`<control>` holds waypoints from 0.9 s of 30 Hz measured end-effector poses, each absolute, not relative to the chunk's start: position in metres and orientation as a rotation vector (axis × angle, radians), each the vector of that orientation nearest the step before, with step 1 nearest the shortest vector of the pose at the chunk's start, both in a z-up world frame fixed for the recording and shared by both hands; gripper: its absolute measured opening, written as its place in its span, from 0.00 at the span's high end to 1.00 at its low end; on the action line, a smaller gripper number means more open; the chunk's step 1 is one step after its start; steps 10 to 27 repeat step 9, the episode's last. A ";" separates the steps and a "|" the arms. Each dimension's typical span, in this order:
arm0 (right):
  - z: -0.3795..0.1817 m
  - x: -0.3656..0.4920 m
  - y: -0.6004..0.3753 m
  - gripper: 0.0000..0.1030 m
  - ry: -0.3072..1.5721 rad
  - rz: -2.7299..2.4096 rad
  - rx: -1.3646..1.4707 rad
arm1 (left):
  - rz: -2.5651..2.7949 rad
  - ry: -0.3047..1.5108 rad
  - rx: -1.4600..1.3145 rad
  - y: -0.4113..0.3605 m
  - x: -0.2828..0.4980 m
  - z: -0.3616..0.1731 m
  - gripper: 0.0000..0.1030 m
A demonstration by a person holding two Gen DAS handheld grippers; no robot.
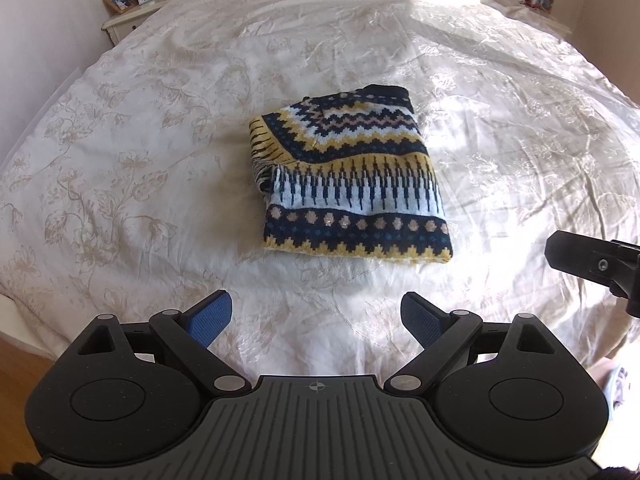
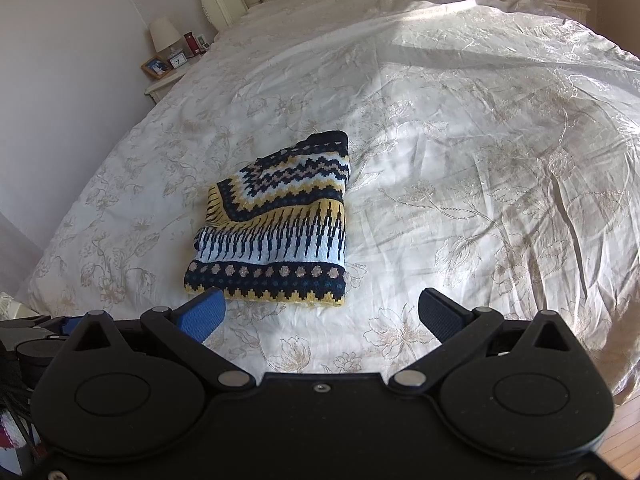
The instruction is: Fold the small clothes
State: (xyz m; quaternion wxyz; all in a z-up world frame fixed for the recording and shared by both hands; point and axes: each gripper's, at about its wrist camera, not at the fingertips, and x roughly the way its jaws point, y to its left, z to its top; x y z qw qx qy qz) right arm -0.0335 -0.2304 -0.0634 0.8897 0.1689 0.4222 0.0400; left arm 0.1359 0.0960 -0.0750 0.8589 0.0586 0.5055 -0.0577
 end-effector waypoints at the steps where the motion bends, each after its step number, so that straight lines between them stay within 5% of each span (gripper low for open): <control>1: -0.064 -0.033 -0.231 0.01 0.878 0.082 0.351 | -0.119 1.059 0.124 0.096 0.136 -0.075 0.11; 27: -0.065 -0.031 -0.230 0.01 0.883 0.081 0.350 | -0.125 1.054 0.123 0.095 0.137 -0.075 0.12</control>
